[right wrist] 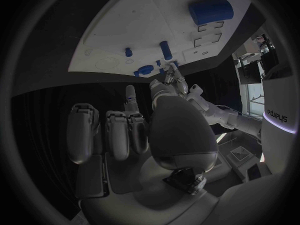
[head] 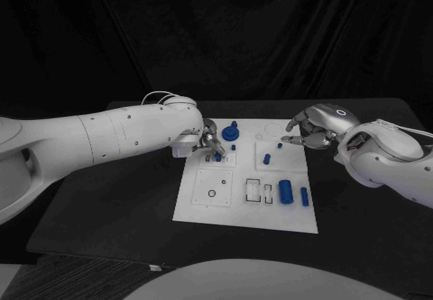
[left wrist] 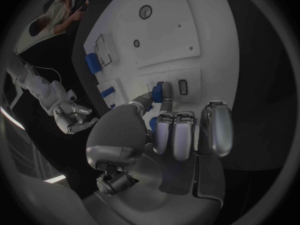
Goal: Assemble the parts on the task board
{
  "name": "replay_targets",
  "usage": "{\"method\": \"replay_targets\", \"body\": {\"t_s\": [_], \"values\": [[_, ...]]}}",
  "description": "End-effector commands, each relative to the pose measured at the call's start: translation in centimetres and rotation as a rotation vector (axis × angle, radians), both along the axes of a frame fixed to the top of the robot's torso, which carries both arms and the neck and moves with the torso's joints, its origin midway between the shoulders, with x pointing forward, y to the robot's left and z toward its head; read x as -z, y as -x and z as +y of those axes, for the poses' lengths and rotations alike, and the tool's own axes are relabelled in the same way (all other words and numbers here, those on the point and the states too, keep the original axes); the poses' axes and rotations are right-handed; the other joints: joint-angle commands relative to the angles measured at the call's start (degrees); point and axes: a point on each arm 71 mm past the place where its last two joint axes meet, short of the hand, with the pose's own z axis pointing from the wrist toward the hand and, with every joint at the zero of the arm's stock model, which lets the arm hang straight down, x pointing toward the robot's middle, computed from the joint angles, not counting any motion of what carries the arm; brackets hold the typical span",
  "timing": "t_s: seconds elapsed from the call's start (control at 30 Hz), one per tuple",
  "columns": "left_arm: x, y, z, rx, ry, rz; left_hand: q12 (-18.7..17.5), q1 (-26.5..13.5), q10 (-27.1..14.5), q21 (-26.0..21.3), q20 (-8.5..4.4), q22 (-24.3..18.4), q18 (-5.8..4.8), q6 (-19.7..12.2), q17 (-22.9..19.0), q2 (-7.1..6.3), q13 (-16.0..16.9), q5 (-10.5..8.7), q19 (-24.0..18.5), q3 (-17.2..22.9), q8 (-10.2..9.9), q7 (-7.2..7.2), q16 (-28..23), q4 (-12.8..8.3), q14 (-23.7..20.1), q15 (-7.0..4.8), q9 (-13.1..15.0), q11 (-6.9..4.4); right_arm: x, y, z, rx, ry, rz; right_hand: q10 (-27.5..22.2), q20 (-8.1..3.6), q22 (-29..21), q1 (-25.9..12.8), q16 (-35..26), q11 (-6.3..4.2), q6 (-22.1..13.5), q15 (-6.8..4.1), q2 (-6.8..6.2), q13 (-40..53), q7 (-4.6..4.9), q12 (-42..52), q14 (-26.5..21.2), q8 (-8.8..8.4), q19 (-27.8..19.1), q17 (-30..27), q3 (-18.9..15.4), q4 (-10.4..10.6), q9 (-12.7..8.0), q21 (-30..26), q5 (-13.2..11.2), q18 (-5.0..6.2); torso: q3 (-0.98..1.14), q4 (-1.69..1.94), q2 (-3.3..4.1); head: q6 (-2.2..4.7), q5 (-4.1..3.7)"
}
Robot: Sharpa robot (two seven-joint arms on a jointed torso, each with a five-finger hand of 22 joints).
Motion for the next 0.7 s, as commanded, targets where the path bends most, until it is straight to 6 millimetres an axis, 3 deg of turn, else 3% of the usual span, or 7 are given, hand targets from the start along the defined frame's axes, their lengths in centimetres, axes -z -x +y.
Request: {"method": "replay_targets", "body": {"t_s": [0.03, 0.53, 0.6, 0.7], "values": [[0.08, 0.0, -0.05, 0.002, 0.016, -0.003, 1.2, -0.2, 6.2, -0.6, -0.14, 4.6, 1.01, -0.2, 15.7, 0.39, 15.6, -0.78, -0.4, 3.9, -0.7, -0.33, 0.8, -0.5, 6.5, -0.23, 0.5, -0.3, 0.15, -0.03, -0.14, 0.017, 0.007, 0.003, 5.4, 0.19, 12.7, 0.9, 0.5, 0.41, -0.2, 0.3, 0.52, 15.1, 0.17, 1.0, 5.8, -0.47, 1.3, 14.8, 1.9, -0.1, 0.0, -0.5, 0.7, 0.13, -0.01, -0.01, 0.03, 0.01, 0.06], [0.19, 0.11, 0.07, 0.009, 0.001, 0.015, 1.2, -0.1, 6.2, -0.9, -0.12, 4.5, 1.06, -0.5, 15.6, 0.06, 15.6, -0.9, -0.5, 3.8, -0.8, -0.24, 0.8, -0.6, 6.4, -0.22, 0.4, -0.26, 0.32, 0.01, -0.1, 0.016, 0.009, 0.009, 5.4, 0.19, 12.7, 1.0, 0.5, 0.44, -0.3, 0.32, 0.59, 15.1, 0.21, 1.0, 5.8, -0.57, 1.2, 14.8, 1.9, -0.2, 0.0, -0.6, 0.7, 0.14, 0.01, 0.04, -0.02, 0.01, 0.06], [0.19, 0.12, 0.09, 0.009, 0.001, 0.016, 1.2, -0.3, 6.2, -1.0, -0.1, 4.4, 1.07, -0.6, 15.6, -0.12, 15.6, -1.24, -0.5, 3.6, -0.9, -0.17, 0.8, -0.6, 6.4, -0.19, 0.4, -0.21, 0.33, 0.01, -0.1, 0.016, 0.009, 0.009, 5.4, 0.19, 12.7, 1.0, 0.5, 0.44, -0.3, 0.32, 0.59, 15.1, 0.21, 1.0, 5.8, -0.57, 1.2, 14.8, 1.9, -0.2, 0.0, -0.6, 0.7, 0.14, 0.01, 0.04, -0.02, 0.01, 0.07], [0.2, 0.11, 0.12, 0.009, 0.001, 0.016, 1.2, -0.9, 6.2, -1.2, -0.02, 4.4, 1.08, -0.6, 15.5, -0.19, 15.6, -3.42, -0.5, 2.9, -1.0, -0.08, 0.7, 0.1, 6.4, -0.1, 0.4, -0.12, 0.34, 0.01, -0.09, 0.016, 0.009, 0.009, 5.4, 0.19, 12.7, 1.0, 0.5, 0.44, -0.3, 0.32, 0.59, 15.1, 0.21, 1.0, 5.8, -0.57, 1.2, 14.8, 1.9, -0.2, 0.0, -0.6, 0.7, 0.14, -0.01, 0.03, -0.01, 0.01, 0.08]]}}
